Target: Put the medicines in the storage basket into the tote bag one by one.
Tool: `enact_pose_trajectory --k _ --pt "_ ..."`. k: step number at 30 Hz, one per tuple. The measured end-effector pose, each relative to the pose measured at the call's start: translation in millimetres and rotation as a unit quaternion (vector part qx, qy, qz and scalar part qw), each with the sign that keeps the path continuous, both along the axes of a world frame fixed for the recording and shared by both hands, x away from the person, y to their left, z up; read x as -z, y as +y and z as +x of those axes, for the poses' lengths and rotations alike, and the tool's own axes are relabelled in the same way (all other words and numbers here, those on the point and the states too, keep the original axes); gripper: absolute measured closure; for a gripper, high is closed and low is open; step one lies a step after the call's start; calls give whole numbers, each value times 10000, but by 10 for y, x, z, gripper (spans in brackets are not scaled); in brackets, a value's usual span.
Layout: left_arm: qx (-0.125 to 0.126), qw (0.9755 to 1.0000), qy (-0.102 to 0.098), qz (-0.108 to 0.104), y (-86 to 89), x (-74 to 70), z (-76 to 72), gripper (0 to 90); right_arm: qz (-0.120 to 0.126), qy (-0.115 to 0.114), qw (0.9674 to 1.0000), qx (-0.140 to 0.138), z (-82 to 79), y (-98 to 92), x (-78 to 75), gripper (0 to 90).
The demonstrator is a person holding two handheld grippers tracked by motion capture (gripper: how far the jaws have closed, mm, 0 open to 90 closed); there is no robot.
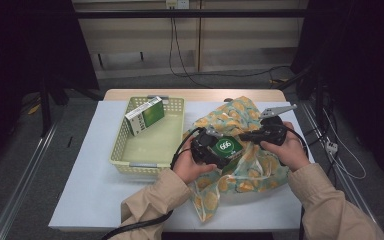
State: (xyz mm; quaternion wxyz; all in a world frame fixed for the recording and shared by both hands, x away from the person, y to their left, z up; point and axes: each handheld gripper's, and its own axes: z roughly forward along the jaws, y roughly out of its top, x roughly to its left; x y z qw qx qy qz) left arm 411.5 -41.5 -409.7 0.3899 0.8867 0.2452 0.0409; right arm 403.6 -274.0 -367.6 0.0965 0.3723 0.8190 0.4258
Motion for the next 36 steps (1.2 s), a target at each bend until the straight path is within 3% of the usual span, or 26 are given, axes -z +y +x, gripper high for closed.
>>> enact_pose_trajectory --k 3,4,5,23,36 --pt "-61 10000 -20 -39 -40 14 46 161 11 4 10000 7 1 -3 1 899" --pt "-96 9999 -98 76 -54 11 59 161 12 5 10000 4 2 -4 2 898" --pt "-123 9999 -54 -28 -73 20 75 161 16 1 10000 3 3 -6 5 898" --pt "-517 9985 -150 -109 -265 92 366 159 66 11 10000 -10 17 -18 23 898" --pt "-565 9982 -175 -110 -259 99 391 158 60 19 10000 -10 17 -27 30 898"
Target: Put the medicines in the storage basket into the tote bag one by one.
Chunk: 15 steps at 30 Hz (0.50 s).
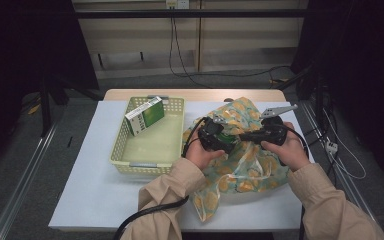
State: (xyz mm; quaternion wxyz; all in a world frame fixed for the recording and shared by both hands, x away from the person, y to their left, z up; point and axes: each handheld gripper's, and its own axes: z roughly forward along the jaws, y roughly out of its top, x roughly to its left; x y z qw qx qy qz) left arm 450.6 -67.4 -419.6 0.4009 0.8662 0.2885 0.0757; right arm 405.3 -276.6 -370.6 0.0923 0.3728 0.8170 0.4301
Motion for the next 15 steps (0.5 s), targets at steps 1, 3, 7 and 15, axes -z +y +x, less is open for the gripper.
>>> enact_pose_trajectory --k 1,3,7,15 --pt "0 10000 0 0 0 0 0 158 -1 -2 10000 0 1 1 1 898" --pt "-2 10000 -11 2 -6 -1 0 158 -5 -1 10000 -9 1 4 1 899" --pt "-14 10000 -39 -7 -20 6 12 157 -9 -6 10000 -10 0 2 -1 899" --pt "-24 10000 -75 22 -81 12 87 157 53 -9 10000 -9 -6 -18 -11 898"
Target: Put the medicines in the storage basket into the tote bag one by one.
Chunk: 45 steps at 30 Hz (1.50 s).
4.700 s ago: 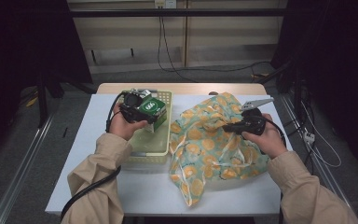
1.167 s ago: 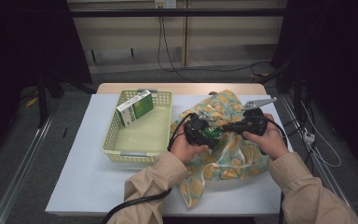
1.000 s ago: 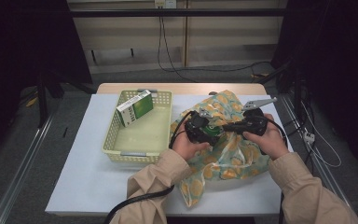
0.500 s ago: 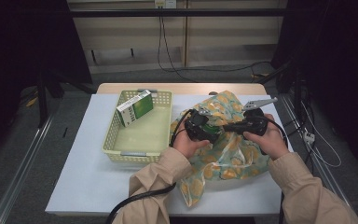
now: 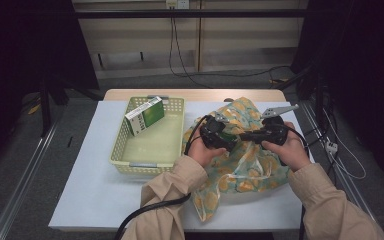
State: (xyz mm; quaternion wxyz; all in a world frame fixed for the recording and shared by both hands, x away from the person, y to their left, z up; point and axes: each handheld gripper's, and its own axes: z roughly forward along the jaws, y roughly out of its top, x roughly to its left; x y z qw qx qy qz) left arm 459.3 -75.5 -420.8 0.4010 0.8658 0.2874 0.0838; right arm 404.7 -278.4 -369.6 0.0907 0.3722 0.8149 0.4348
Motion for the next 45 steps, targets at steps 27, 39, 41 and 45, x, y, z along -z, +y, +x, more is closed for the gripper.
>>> enact_pose_trajectory --k 27,39,41,45 --pt "245 9995 192 -50 169 -143 -57 92 -84 34 9995 290 51 -52 29 899" --pt "654 9969 373 -219 559 -493 -334 84 -207 23 9994 267 40 12 36 898" --pt "659 9970 334 -222 622 -545 -353 83 -223 18 9994 251 33 22 33 898" --pt "596 9975 305 -247 788 -644 -343 69 -238 11 9994 244 22 32 26 898"
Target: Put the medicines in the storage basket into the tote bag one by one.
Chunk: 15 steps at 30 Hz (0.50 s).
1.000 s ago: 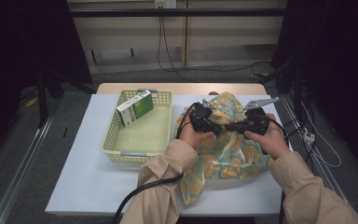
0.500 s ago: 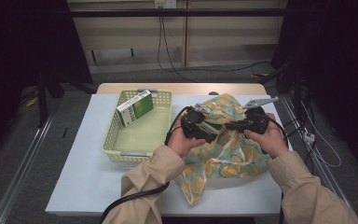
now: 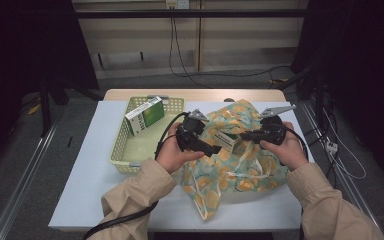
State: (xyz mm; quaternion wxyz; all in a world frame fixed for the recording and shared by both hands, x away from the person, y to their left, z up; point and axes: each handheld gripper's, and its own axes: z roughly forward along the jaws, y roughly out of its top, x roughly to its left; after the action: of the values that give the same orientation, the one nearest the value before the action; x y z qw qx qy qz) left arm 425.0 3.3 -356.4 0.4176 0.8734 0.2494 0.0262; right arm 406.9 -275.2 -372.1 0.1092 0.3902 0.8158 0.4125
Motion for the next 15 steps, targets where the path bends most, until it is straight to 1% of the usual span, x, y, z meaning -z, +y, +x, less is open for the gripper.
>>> enact_pose_trajectory --k 1,2,3,4,7,8,11,13,15 --pt "3 10000 -23 -7 45 -18 9 65 -4 -3 10000 -9 -2 -1 -2 898" --pt "-82 9999 -77 42 89 -41 13 59 -8 -15 10000 -8 -4 -2 -5 898" --pt "-18 10000 -23 -31 150 -54 41 59 -8 -19 10000 -4 -6 -4 -7 898" --pt "-42 10000 -25 -35 207 -69 63 58 -5 -12 10000 0 -9 -6 -8 898" --pt "-182 9998 -55 -4 377 -94 138 55 -8 -7 10000 5 -13 -17 -15 898" --pt "-266 9996 -54 11 434 -101 163 57 -7 -12 10000 5 -13 -20 -15 898" --pt "-379 9991 -159 62 598 -105 248 57 28 -3 10000 5 -10 -29 -16 898" --pt "-515 9986 -118 82 694 -95 299 57 58 -8 10000 -8 -8 -26 -15 898" --pt "-626 9978 -146 164 782 -89 345 57 51 -7 10000 -20 -7 -20 -7 898"
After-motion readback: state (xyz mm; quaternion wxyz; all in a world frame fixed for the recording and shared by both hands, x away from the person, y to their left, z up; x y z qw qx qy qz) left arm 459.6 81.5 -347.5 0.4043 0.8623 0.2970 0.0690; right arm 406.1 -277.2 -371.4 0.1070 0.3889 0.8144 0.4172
